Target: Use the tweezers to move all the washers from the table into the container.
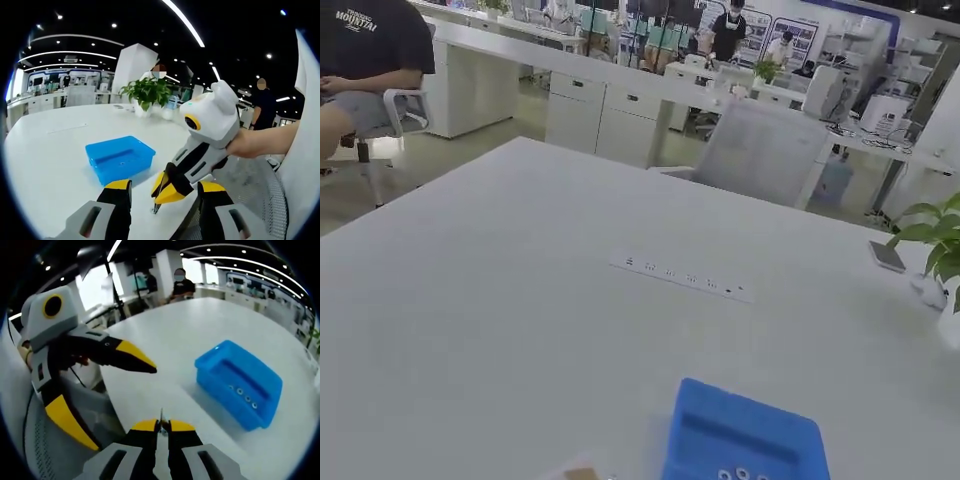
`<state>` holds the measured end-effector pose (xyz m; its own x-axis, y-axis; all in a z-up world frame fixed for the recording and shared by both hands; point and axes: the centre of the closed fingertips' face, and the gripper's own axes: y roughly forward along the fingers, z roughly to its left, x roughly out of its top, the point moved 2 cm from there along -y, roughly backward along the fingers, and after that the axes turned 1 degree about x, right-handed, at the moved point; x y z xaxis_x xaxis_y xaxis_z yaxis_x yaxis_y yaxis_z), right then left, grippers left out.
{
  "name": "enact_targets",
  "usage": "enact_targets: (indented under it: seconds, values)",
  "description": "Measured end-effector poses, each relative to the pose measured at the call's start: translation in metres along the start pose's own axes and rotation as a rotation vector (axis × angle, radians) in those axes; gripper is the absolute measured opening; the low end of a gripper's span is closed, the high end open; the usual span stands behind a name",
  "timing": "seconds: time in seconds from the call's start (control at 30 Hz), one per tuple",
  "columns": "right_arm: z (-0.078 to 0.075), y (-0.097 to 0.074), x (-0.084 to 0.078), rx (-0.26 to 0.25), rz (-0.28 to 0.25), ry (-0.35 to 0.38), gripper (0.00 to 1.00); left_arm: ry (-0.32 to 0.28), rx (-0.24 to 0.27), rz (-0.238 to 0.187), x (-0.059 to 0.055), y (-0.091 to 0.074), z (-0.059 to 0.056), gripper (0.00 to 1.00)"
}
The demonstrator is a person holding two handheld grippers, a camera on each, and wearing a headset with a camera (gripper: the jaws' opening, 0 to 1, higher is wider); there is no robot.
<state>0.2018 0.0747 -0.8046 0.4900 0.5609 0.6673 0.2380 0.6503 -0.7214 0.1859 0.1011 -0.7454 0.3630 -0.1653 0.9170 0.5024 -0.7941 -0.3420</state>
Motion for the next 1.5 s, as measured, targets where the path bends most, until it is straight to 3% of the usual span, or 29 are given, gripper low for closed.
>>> enact_targets:
  seconds: [0.3,0.37,0.47,0.57,0.63,0.7,0.77,0.9,0.97,1.07,1.2,1.27,1.3,1.4,1.5]
  values:
    - [0.001,0.004,0.003,-0.001,-0.014,-0.032,0.04,-0.010,-0.037,-0.058,0.010,-0.002,-0.007,0.55]
    - [0.001,0.005,0.003,0.003,-0.031,-0.036,0.04,-0.008,-0.055,-0.100,0.018,-0.003,-0.011,0.56]
    - [0.003,0.006,0.003,0.007,-0.045,-0.067,0.04,0.021,-0.032,-0.119,0.021,-0.007,-0.011,0.55]
    - [0.004,0.006,0.003,-0.007,-0.068,-0.097,0.03,0.003,-0.035,-0.182,0.032,-0.010,-0.012,0.57]
    - [0.004,0.005,0.002,-0.012,-0.097,-0.093,0.03,-0.003,-0.029,-0.197,0.035,-0.012,-0.012,0.58]
    - [0.002,0.003,0.002,-0.029,-0.149,-0.054,0.03,0.007,-0.002,-0.200,0.036,-0.011,-0.011,0.60]
    - [-0.002,-0.002,0.003,-0.044,-0.201,-0.029,0.03,0.047,0.048,-0.163,0.031,-0.010,-0.007,0.61]
    - [-0.014,-0.019,0.009,-0.027,-0.247,0.000,0.03,0.144,0.152,-0.165,0.036,-0.011,-0.003,0.64]
    - [-0.021,-0.028,0.009,-0.027,-0.252,0.007,0.03,0.162,0.193,-0.181,0.039,-0.012,-0.003,0.66]
    - [-0.025,-0.041,0.009,0.006,-0.274,0.058,0.03,0.136,0.224,-0.182,0.035,-0.011,-0.006,0.72]
    - [-0.032,-0.051,0.005,0.028,-0.274,0.068,0.03,0.115,0.221,-0.178,0.022,-0.008,-0.013,0.82]
    - [-0.032,-0.053,0.003,0.039,-0.273,0.068,0.03,0.104,0.239,-0.174,0.020,-0.008,-0.010,0.85]
    - [-0.033,-0.055,0.003,0.043,-0.274,0.069,0.03,0.101,0.234,-0.183,0.022,-0.008,-0.010,0.86]
    - [-0.034,-0.059,0.002,0.053,-0.278,0.063,0.03,0.043,0.212,-0.298,0.038,-0.011,-0.013,0.92]
    - [-0.036,-0.061,0.002,0.058,-0.277,0.062,0.03,0.047,0.246,-0.306,0.039,-0.013,-0.007,0.97]
